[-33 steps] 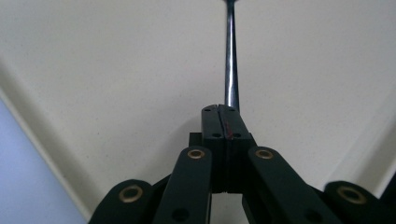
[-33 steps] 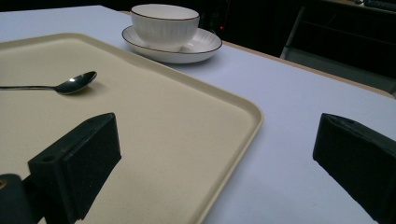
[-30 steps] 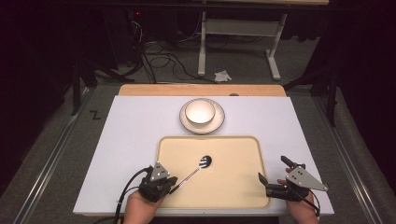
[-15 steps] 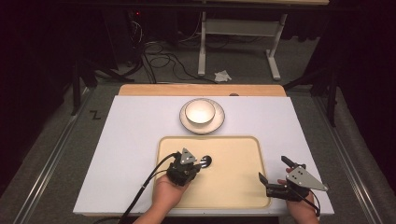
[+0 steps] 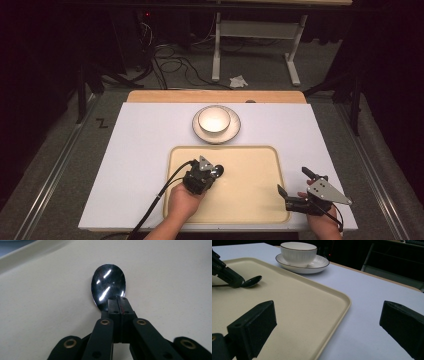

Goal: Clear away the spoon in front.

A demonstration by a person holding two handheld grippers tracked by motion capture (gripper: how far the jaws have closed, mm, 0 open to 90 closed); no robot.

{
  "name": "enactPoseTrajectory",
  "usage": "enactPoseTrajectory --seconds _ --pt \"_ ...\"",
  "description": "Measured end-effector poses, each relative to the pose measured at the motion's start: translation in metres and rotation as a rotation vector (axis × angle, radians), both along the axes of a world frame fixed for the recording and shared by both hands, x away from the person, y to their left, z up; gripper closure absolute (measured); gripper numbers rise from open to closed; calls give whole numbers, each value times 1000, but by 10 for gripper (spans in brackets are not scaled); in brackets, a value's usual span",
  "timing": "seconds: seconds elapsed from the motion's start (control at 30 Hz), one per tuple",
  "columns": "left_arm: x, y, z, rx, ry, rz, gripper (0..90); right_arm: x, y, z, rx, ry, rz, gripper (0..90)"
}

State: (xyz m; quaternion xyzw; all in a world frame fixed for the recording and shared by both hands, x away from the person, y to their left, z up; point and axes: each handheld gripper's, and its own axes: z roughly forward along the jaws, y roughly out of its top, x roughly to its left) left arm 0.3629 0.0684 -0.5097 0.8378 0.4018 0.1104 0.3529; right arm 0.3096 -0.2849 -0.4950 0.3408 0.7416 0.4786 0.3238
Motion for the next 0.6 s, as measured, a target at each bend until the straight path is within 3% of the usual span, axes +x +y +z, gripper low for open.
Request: enactPoseTrajectory --seconds 0.6 --pt "7 35 2 43 10 72 900 0 0 0 8 -1 4 13"
